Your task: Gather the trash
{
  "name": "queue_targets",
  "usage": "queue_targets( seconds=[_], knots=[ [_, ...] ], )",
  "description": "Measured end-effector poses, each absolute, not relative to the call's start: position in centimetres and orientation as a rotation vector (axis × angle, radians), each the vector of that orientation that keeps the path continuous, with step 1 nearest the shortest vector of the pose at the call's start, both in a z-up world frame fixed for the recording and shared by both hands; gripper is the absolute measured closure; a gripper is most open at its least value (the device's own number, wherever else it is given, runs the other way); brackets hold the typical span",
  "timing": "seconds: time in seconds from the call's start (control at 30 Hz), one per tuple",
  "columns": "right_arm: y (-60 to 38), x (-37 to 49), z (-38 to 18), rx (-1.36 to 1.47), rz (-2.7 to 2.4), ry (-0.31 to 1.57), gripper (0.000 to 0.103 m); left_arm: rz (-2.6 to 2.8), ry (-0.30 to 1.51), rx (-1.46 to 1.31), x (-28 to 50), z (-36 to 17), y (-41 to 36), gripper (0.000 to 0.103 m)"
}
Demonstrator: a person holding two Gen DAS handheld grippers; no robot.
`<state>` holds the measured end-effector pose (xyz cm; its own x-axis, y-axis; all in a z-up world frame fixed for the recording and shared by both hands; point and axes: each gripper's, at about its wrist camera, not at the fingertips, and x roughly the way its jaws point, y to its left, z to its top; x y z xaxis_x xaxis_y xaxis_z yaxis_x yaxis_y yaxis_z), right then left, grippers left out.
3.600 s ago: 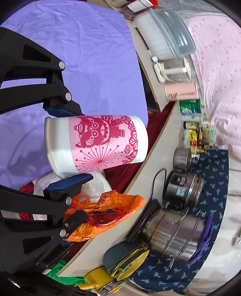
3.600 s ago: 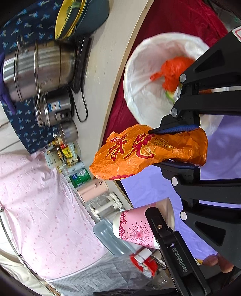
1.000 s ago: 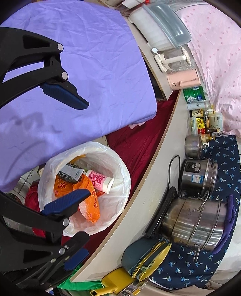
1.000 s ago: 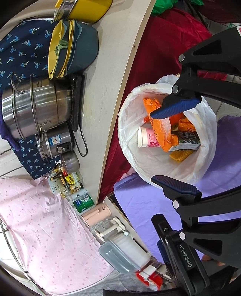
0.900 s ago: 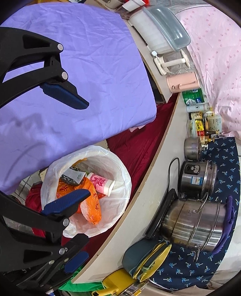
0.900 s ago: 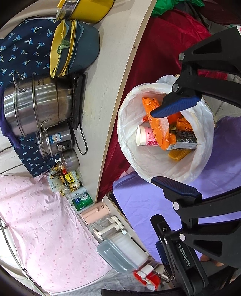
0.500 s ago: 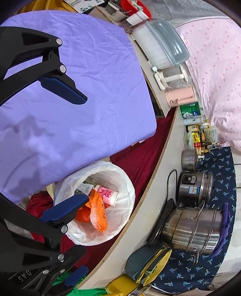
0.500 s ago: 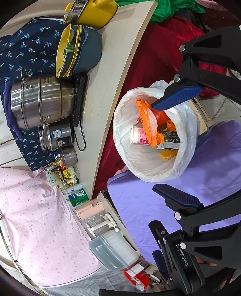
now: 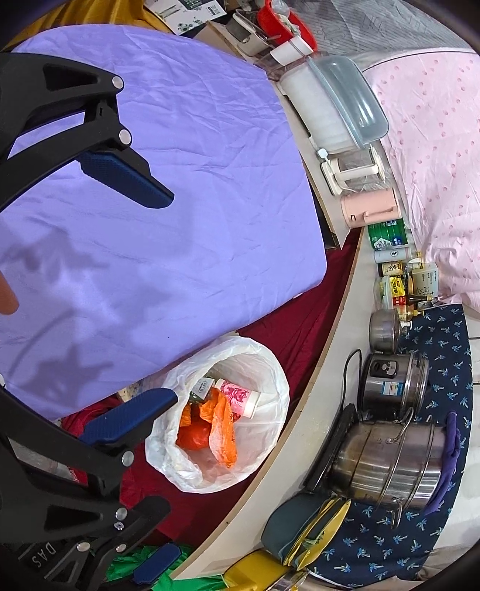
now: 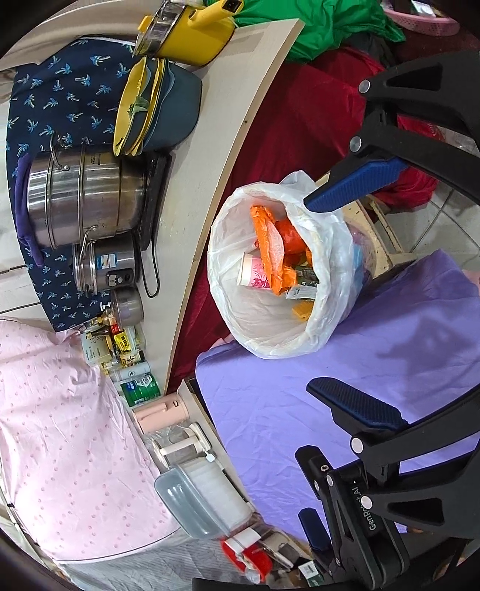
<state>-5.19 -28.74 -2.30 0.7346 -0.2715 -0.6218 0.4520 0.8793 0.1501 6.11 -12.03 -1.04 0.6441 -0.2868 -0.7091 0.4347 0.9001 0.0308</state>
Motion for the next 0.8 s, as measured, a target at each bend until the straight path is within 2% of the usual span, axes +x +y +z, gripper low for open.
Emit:
queue_targets(
  seconds=[0.43, 0.8],
  knots=[
    [-27.8, -6.5, -2.3, 0.285, -0.407, 0.668, 0.008, -0.402, 0.778, 0.216, 4.5, -1.1, -11.3, 0.009],
    [-28.1, -6.8, -2.6, 0.278, -0.412, 0.681, 0.007, -0.378, 0.785, 0.246, 4.2, -2.0, -11.0, 0.009]
  ],
)
